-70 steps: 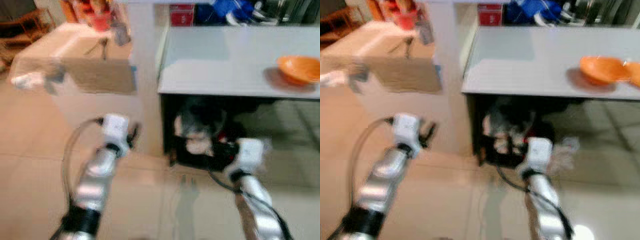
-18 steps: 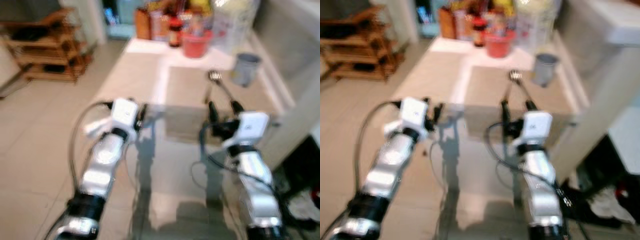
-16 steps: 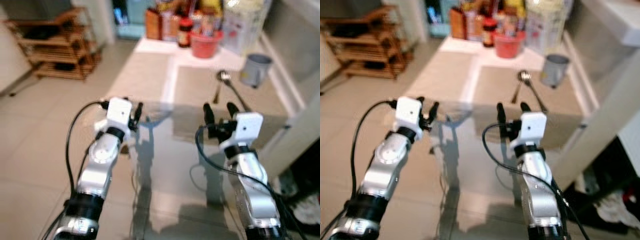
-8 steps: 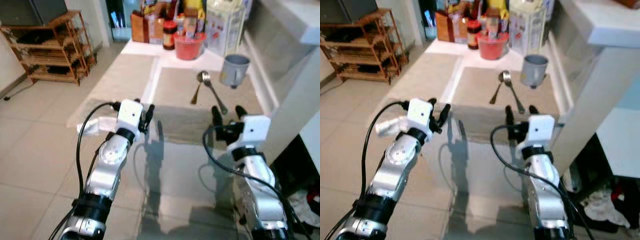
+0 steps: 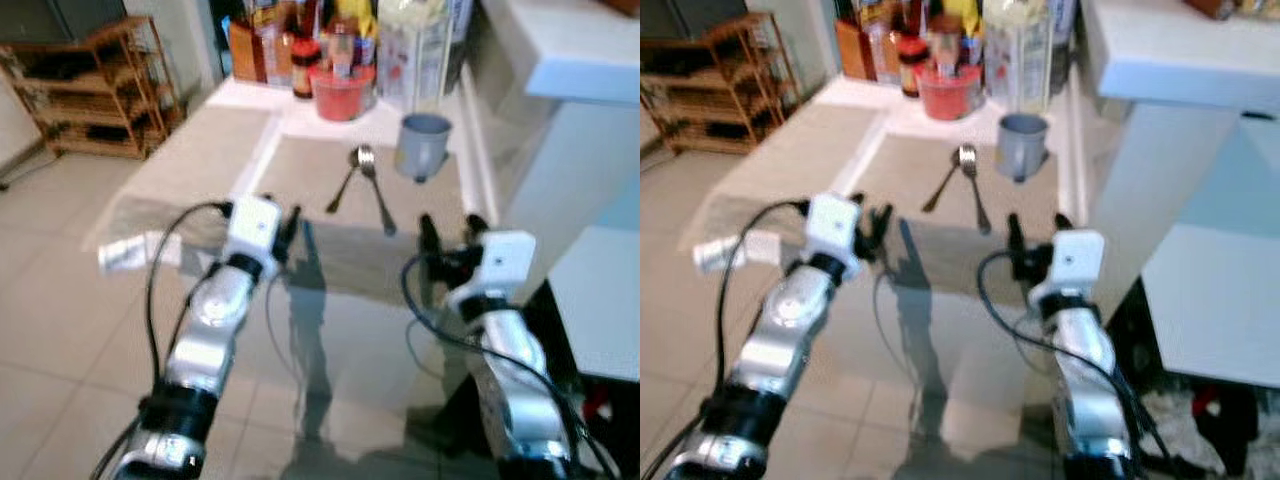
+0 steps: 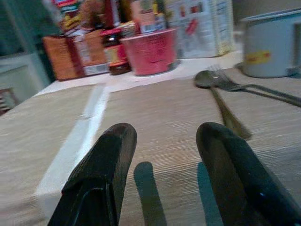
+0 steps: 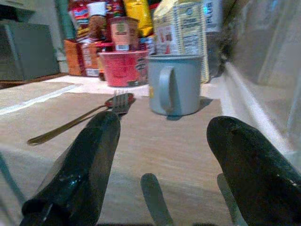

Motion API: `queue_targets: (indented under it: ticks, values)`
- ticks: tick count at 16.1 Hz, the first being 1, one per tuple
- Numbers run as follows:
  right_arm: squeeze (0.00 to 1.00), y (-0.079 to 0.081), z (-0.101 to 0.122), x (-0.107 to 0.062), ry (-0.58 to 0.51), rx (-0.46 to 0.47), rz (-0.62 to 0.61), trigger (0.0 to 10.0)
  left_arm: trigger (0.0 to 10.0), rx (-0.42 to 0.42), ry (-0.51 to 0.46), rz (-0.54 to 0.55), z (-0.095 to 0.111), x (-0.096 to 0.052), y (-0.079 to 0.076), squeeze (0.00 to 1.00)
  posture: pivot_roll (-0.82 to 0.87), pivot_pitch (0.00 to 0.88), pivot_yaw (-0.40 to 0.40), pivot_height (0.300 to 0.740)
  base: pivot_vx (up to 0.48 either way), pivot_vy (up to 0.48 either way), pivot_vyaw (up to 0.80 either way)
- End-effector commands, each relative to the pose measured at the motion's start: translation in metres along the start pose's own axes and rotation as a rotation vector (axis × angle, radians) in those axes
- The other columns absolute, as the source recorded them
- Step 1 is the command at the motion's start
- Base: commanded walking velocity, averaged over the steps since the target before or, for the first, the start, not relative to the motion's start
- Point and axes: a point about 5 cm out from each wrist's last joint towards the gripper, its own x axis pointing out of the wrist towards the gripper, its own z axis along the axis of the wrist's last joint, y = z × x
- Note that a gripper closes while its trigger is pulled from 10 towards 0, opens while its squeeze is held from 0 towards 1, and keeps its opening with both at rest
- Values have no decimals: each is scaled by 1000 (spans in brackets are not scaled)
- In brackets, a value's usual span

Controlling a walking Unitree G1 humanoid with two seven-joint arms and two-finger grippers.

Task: Setting the table

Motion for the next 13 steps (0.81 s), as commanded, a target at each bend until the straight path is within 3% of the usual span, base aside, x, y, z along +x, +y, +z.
queue_targets:
  ticks: [1, 6, 11, 13]
  values:
    - [0, 4, 0, 2, 4, 3, 17, 10000, 10000, 11, -10, 14, 3, 1, 4, 0, -29, 0, 38, 740, 0, 0, 0]
    - [0, 6, 2, 9, 11, 16, 38, 10000, 10000, 20, -20, -12, 5, 3, 0, 0, -24, 0, 35, 740, 361, 0, 0]
    - [0, 8, 20, 19, -38, 14, 61, 10000, 10000, 15, -37, -6, 8, 3, 0, 0, -25, 0, 35, 740, 458, 0, 0]
    - [0, 10, 20, 20, -38, 16, 73, 10000, 10000, 9, -45, 14, 9, 3, 1, 0, -22, 0, 34, 740, 0, 0, 0]
